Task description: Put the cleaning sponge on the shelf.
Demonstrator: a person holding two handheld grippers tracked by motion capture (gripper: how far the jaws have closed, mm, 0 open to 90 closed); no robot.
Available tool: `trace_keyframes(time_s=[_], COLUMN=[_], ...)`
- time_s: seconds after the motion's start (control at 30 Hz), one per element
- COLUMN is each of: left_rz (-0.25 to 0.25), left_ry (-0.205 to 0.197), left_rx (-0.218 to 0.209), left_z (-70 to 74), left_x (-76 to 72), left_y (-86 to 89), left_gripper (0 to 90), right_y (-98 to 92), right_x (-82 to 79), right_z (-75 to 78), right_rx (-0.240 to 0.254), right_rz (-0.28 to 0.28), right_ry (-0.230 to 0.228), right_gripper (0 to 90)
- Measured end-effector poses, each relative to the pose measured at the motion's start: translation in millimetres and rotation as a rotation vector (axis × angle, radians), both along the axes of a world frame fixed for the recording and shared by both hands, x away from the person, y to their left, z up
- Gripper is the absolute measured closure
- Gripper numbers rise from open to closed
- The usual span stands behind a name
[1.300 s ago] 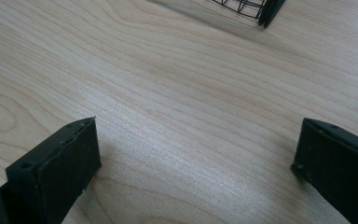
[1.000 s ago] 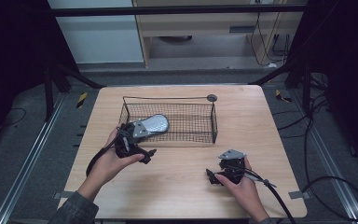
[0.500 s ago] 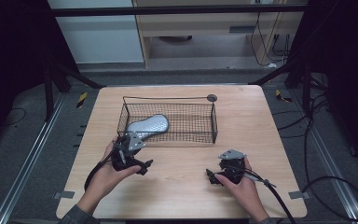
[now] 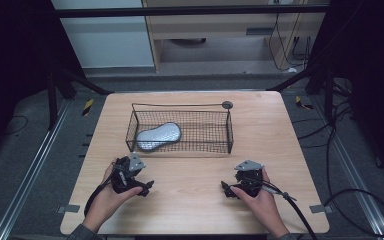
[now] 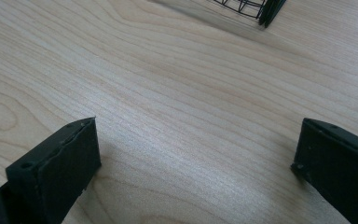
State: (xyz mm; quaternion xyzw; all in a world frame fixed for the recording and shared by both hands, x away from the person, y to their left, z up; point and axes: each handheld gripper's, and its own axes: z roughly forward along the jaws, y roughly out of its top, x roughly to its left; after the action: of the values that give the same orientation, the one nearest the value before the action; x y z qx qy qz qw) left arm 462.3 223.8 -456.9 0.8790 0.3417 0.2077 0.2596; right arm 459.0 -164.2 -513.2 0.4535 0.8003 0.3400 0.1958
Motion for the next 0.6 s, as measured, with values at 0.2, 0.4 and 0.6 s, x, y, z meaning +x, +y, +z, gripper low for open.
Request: trace_keyframes(time_s=[0.2, 0.4, 0.6], left_rz=[0.057, 0.128, 0.187], left_ry=[0.019, 0.007, 0.006], left_rx=[0.007, -0.025, -0.062], left_z=[-13.8, -19.7, -27.2], left_x=[5.1, 11.2, 21.1], left_y=[16.3, 34.0, 48.4], left_gripper=[4.6, 4.5, 4.3], right_y=[0.0, 0.0, 0.1], right_x=[-0.1, -0.3, -0.2], right_z=[0.0, 0.0, 0.0], right_rx=[0.0, 0.001, 0.001], right_rz=[0.0, -0.001, -0.001], right_ry=[0.0, 0.001, 0.001], right_gripper=[0.4, 0.4, 0.4])
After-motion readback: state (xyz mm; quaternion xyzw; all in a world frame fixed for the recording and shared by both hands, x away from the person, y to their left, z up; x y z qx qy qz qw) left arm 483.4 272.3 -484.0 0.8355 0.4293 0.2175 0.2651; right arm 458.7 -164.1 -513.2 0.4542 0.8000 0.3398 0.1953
